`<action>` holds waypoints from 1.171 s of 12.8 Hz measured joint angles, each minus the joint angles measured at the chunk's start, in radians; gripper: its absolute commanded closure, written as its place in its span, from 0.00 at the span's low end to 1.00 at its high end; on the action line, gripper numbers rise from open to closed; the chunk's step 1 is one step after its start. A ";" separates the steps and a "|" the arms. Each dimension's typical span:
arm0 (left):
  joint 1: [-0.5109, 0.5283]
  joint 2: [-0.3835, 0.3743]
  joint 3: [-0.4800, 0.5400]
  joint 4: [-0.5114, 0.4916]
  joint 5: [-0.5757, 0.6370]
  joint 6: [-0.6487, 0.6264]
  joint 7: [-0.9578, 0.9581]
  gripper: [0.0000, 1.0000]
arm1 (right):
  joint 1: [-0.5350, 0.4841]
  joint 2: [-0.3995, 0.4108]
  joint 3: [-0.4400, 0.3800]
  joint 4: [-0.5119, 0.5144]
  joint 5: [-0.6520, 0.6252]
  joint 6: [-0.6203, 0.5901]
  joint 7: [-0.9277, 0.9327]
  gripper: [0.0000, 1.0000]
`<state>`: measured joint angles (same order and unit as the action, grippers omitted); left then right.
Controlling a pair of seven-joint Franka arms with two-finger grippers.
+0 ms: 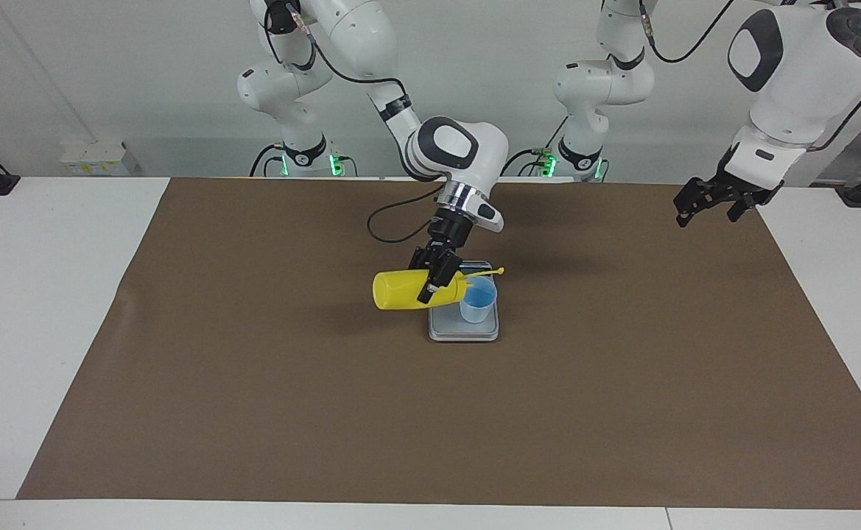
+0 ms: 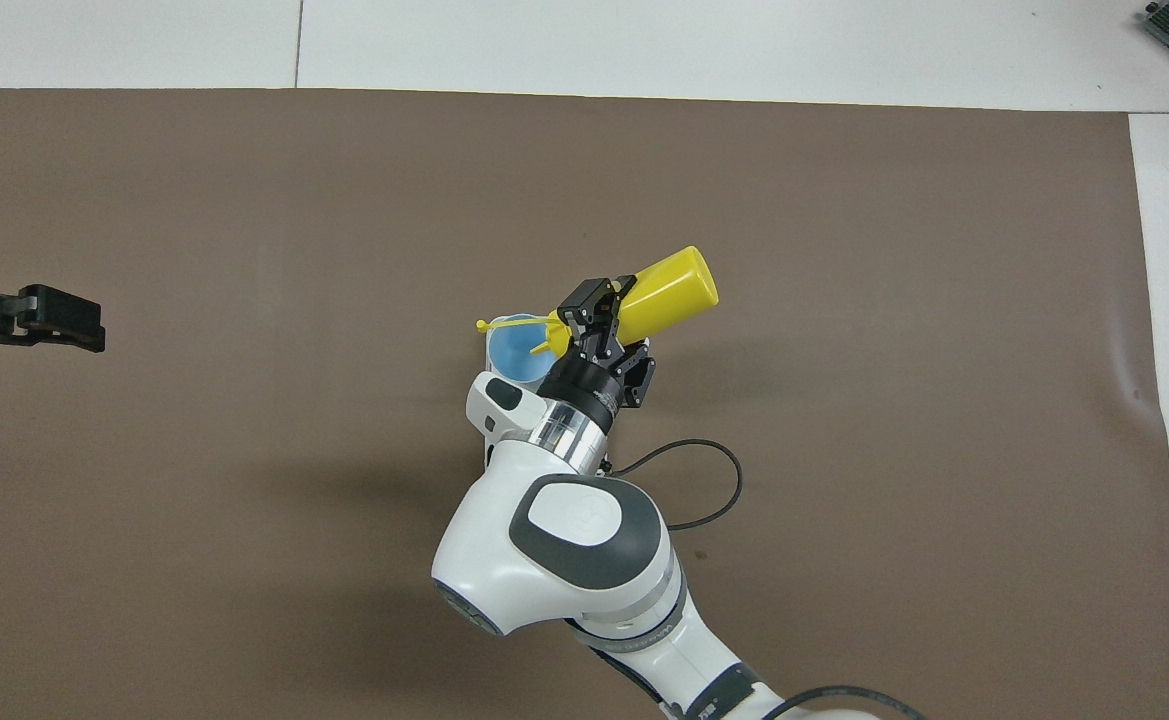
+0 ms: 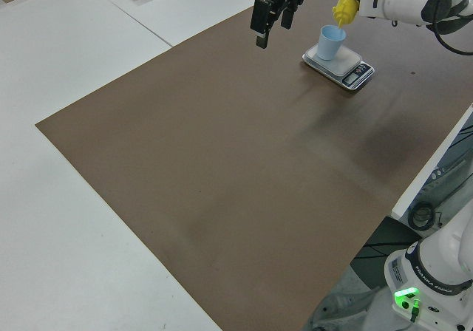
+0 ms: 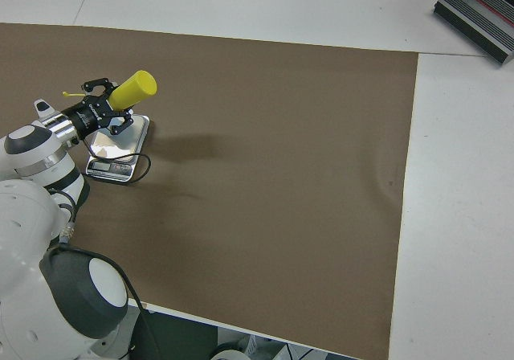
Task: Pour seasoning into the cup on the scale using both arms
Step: 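Tilt the yellow bottle nozzle-down over the blue cup with the right gripper, then carry the yellow bottle back and set it upright on the table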
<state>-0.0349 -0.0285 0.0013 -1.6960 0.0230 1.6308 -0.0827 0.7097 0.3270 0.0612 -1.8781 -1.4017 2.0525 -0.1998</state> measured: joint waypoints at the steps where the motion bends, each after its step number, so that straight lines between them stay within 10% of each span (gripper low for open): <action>1: 0.000 0.000 0.000 0.000 0.000 0.000 0.000 0.00 | 0.003 -0.005 0.000 -0.008 -0.002 -0.005 0.012 0.80; 8: 0.000 0.000 0.000 0.000 0.000 0.000 0.000 0.00 | 0.003 -0.014 0.000 -0.012 0.019 -0.007 0.095 0.80; 15: 0.000 0.000 0.000 0.000 0.000 0.000 0.000 0.00 | -0.073 -0.124 -0.001 -0.005 0.358 0.090 0.103 0.81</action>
<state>-0.0349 -0.0285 0.0014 -1.6960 0.0230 1.6308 -0.0827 0.6371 0.2028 0.0607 -1.8828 -1.0441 2.1420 -0.0972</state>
